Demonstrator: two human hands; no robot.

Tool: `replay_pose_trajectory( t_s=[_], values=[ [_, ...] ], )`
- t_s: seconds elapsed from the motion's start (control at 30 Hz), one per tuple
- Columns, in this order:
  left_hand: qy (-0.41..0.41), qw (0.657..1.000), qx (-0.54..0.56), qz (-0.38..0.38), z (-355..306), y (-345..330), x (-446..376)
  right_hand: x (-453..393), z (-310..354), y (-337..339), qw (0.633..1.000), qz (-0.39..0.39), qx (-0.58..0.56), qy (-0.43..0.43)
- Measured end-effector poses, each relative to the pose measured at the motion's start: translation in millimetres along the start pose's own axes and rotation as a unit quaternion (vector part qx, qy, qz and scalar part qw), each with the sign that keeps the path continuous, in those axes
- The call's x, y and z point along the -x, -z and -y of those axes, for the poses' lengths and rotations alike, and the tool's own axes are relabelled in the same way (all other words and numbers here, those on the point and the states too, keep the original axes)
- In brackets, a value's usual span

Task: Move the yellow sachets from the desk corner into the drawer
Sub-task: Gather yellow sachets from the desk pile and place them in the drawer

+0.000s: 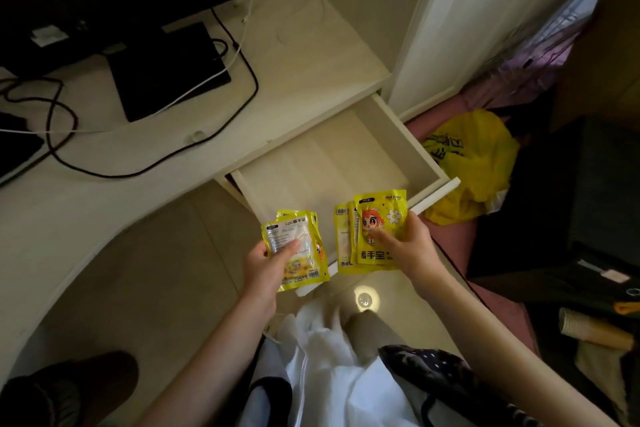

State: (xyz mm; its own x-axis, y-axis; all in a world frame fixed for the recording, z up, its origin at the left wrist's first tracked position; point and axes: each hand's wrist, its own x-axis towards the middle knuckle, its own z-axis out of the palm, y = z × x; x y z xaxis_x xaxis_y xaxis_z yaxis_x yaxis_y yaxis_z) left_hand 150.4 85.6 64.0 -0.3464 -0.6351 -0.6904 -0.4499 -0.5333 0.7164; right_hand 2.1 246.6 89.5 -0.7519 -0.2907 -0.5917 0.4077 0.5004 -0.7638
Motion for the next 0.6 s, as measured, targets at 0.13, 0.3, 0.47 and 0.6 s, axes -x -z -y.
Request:
replay_pose_trajectory(
  t_s=[0.13, 0.3, 0.47, 0.6],
  values=[
    [0.009, 0.999, 0.011, -0.029, -7.9, -14.7, -13.3, -29.9, 16.0, 0.6, 0.999, 0.027, 0.034, -0.001],
    [0.021, 0.997, 0.026, -0.070, -13.7, -41.5, -25.6, -70.7, 27.6, 5.9, 0.993, 0.073, 0.097, 0.007],
    [0.031, 0.992, 0.034, -0.118, -12.5, -63.6, -40.2, -112.2, 34.9, 11.9, 0.980, 0.144, 0.136, -0.019],
    [0.047, 0.988, 0.026, -0.148, -3.7, -78.1, -58.4, -144.8, 32.0, 2.9, 0.970, 0.165, 0.178, -0.010]
  ],
)
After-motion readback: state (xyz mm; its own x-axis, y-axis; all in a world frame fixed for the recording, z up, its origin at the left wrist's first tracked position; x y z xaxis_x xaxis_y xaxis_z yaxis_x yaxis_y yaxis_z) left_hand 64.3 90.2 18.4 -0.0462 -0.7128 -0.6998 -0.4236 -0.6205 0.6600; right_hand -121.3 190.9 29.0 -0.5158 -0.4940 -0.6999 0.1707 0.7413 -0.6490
